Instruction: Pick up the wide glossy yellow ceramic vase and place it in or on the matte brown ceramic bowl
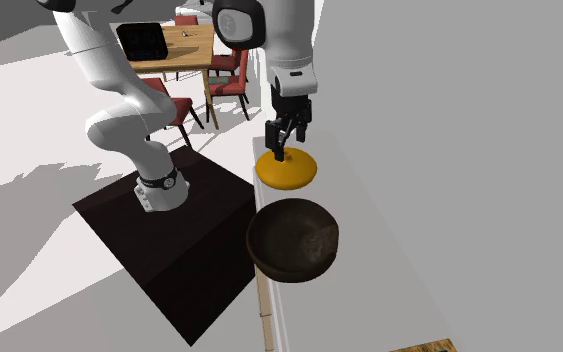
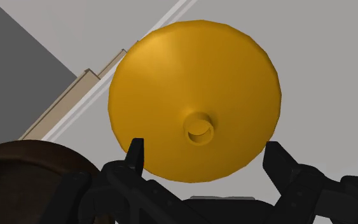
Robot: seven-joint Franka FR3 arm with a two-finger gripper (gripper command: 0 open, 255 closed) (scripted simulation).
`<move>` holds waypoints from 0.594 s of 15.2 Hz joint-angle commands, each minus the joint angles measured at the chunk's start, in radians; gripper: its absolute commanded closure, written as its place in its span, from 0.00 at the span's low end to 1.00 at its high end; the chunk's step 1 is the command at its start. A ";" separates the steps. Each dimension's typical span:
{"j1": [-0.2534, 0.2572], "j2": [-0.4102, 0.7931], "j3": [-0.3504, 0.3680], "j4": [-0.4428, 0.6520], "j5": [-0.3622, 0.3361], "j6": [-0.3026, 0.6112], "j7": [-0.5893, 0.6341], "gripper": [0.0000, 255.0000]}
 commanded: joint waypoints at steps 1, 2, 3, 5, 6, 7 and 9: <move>0.000 -0.001 0.000 -0.019 0.000 0.019 -0.002 0.00; 0.000 -0.001 0.000 -0.019 0.000 0.019 -0.002 0.00; 0.000 0.000 0.000 -0.019 0.000 0.019 -0.002 0.00; 0.000 0.000 0.000 -0.019 0.000 0.019 -0.002 0.00; 0.000 0.000 0.000 -0.019 0.000 0.019 -0.002 0.00; 0.000 0.000 0.000 -0.019 0.000 0.019 -0.002 0.00; 0.000 0.000 0.000 -0.019 0.000 0.019 -0.002 1.00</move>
